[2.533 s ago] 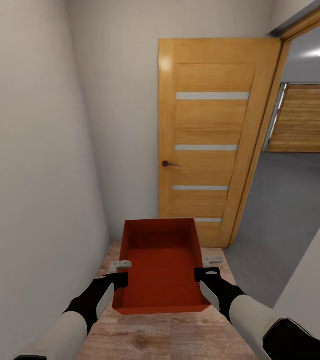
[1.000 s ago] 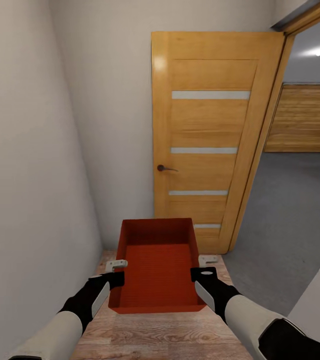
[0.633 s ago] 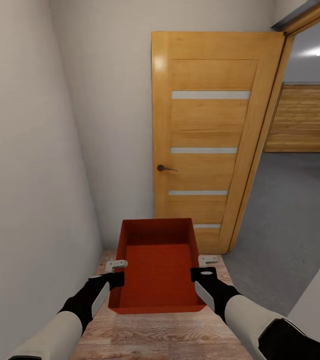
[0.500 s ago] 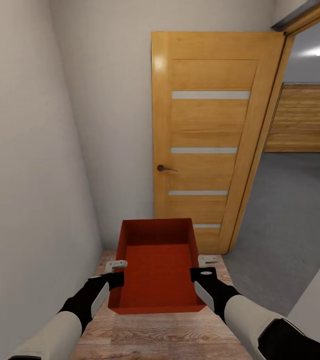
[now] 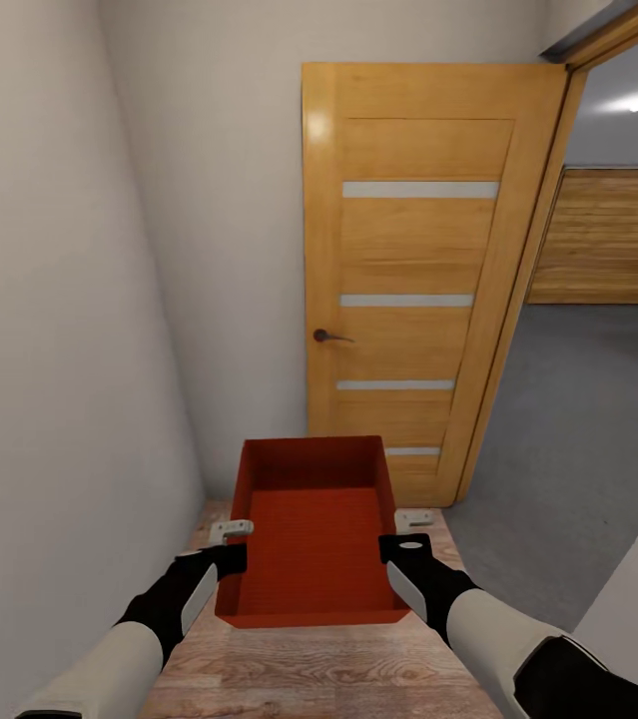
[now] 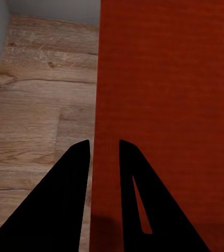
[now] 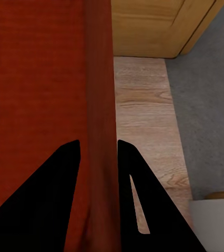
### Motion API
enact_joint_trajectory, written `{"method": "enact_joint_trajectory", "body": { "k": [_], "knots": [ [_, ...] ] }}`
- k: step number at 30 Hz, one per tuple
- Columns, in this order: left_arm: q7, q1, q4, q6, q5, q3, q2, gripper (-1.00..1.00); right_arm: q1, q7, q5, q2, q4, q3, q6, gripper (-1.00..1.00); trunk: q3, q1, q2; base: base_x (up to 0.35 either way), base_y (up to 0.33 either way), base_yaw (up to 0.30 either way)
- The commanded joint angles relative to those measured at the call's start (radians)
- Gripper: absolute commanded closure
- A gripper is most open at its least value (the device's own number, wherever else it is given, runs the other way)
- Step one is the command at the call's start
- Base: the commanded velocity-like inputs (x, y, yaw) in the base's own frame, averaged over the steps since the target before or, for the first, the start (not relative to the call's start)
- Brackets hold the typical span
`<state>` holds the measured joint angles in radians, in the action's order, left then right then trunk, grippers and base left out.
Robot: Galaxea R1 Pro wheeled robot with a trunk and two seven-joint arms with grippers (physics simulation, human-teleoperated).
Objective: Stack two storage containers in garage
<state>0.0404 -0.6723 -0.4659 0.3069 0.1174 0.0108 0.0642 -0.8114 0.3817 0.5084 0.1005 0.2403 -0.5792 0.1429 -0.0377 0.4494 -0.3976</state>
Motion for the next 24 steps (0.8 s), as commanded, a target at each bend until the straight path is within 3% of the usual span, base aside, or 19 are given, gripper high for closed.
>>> {"method": "enact_joint_trajectory", "body": {
  "k": [1, 12, 24],
  "knots": [
    [0.036, -0.001, -0.057, 0.007, -0.016, -0.018, 0.011, 1.0, 0.0, 0.037, 0.005, 0.001, -0.001, -0.002, 0.008, 1.0, -0.002, 0.001, -0.002, 0.0, 0.0, -0.005],
    [0.036, -0.001, -0.057, 0.006, -0.016, -0.018, 0.011, 1.0, 0.0, 0.04, 0.005, 0.002, -0.001, -0.002, 0.009, 1.0, -0.007, 0.001, -0.002, 0.011, 0.0, -0.126],
    [0.035, -0.001, -0.051, 0.005, -0.016, -0.018, 0.01, 1.0, 0.0, 0.04, 0.005, 0.002, -0.001, -0.002, 0.004, 1.0, -0.007, 0.001, -0.002, 0.289, 0.078, -0.007]
  ]
}}
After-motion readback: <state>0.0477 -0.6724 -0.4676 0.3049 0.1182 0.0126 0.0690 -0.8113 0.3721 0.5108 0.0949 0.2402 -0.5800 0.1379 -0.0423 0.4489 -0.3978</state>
